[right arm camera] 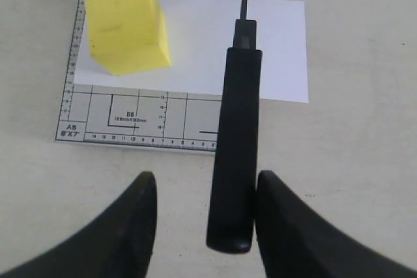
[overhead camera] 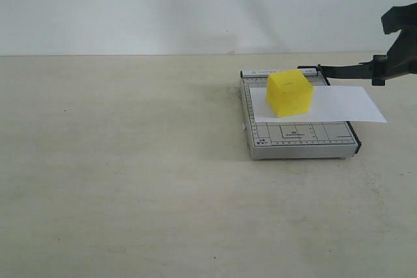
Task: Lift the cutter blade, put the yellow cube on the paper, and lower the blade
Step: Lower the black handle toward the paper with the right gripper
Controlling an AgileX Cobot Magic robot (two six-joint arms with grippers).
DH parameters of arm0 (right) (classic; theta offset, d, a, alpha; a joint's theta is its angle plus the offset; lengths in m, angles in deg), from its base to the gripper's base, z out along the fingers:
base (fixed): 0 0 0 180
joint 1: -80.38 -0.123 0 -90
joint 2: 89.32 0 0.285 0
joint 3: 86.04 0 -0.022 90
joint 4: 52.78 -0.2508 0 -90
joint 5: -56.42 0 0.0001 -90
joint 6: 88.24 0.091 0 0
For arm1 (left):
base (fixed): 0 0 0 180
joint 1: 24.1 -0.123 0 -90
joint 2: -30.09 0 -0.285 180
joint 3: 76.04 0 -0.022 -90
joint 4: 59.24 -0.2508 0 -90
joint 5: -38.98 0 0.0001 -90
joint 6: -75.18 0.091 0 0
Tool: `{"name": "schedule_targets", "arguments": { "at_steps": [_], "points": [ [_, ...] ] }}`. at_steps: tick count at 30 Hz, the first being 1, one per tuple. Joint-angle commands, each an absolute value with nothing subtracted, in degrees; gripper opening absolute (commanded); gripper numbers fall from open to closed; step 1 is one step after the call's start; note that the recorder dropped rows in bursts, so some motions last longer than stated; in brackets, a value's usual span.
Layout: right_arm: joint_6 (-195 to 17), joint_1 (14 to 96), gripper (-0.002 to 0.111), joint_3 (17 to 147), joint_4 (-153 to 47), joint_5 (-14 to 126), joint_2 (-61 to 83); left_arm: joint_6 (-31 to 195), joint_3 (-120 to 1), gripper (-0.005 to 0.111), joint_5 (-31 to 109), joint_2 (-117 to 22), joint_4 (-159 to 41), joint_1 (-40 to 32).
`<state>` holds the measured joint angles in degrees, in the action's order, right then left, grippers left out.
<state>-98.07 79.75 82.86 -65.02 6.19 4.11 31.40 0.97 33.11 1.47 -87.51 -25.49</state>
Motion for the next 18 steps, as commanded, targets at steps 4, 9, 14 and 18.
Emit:
{"name": "schedule_targets", "arguments": {
  "at_steps": [4,9,14,18],
  "points": [
    [-98.0,79.8,0.045,83.2,-64.8,9.9,3.8,31.0,1.2,0.004,33.0,1.9,-86.6,-25.2],
    [-98.0,79.8,0.032,83.2,-64.8,7.3,2.7,31.0,1.2,0.004,33.2,1.9,-86.6,-25.2],
    [-98.0,79.8,0.031,81.3,-64.6,8.5,2.0,31.0,1.2,0.004,33.3,1.9,-86.6,-25.2],
    [-98.0,79.8,0.031,79.9,-64.6,9.9,2.0,31.0,1.2,0.004,33.3,1.9,-86.6,-25.2]
  ]
}}
